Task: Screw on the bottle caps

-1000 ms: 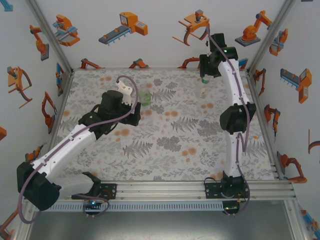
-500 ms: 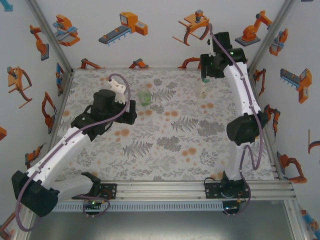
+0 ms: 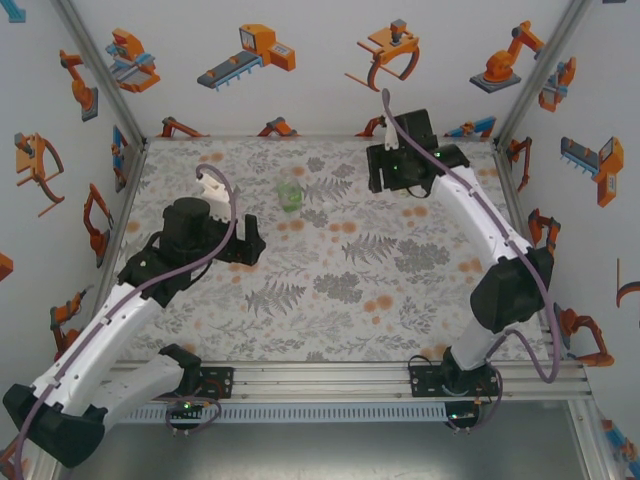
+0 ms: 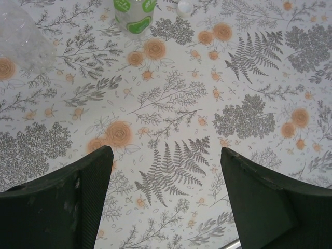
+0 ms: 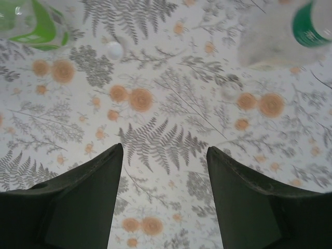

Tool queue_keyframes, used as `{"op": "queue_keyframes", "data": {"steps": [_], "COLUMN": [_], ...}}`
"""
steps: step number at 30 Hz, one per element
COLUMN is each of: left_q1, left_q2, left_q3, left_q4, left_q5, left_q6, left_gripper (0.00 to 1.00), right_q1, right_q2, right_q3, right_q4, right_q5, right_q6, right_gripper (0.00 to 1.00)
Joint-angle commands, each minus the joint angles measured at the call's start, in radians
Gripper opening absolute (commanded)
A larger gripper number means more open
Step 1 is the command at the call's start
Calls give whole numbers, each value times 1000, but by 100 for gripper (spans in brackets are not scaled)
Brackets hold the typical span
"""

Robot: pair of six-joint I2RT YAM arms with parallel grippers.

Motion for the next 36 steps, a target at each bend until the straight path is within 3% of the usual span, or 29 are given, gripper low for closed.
{"op": "queue_keyframes", "data": {"steps": [1, 9, 15, 28, 36], "left_q1": [7, 10, 9, 11, 10], "left_q2": [-51, -136, -156, -176, -181], "left_q3": [-12, -35, -40, -29, -47], "left_q4": [-46, -79, -89, -116, -114], "left_q5": [21, 17, 18, -13, -26], "left_q6": [-25, -45, -55, -71, -49], "left_gripper": [78, 78, 79, 80, 81], "right_q1": [32, 103, 149, 227, 263], "right_q2": [-81, -144, -117, 79, 240], "right_q3": [-137, -416, -540, -568, -485], "right_q4": [302, 725, 988, 1324, 1392], "right_q5": [-81, -188, -197, -154, -115], "right_q6": [14, 24, 37, 49, 30], "right_gripper": [61, 61, 64, 74, 93]}}
